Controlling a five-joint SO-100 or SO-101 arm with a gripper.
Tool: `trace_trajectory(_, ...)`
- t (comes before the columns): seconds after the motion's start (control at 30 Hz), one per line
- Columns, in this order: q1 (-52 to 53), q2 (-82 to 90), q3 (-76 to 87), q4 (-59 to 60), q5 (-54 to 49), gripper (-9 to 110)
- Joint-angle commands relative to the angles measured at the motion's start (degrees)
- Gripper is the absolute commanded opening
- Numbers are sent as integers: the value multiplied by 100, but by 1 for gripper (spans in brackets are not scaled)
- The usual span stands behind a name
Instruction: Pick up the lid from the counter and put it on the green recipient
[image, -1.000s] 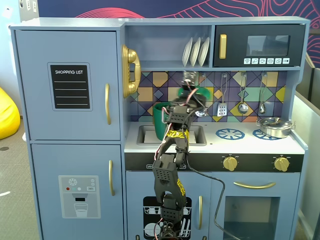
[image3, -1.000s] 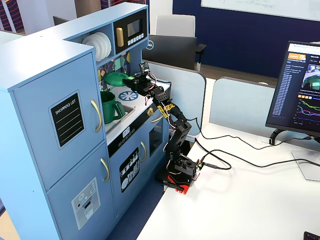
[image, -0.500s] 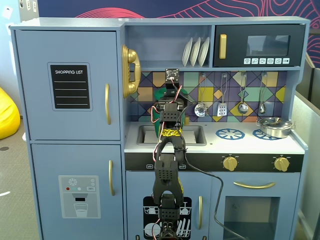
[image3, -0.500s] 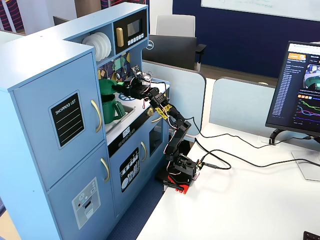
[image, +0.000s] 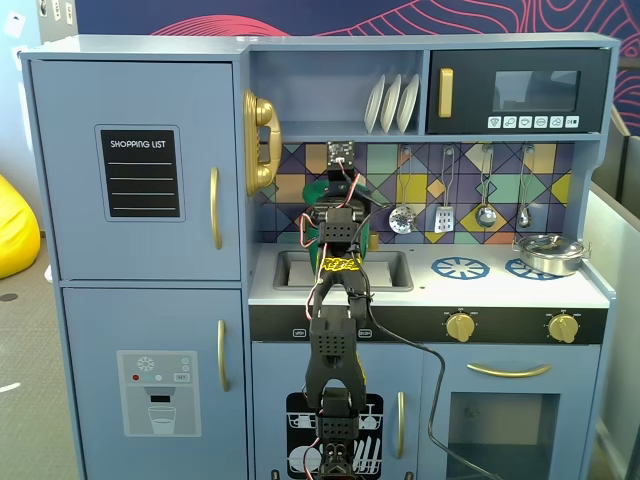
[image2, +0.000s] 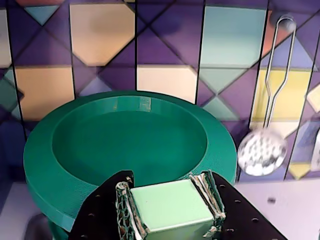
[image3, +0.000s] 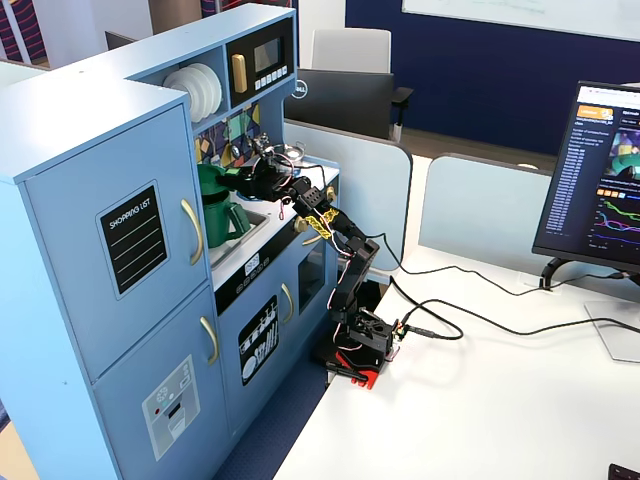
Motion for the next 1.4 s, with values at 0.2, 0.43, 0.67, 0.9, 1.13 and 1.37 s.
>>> trace_trajectory(0.2,35,237,299,-237,-105,0)
trace_trajectory(0.43,44,483,712,-237,-237,0)
trace_trajectory(0.67,53,773,1134,-343,-246,7)
trace_trajectory(0.9,176,571,554,-642,79,36)
trace_trajectory(1.13,185,606,-598,-26,62,37)
trace_trajectory(1.37,149,2962,1969,1600,527,35)
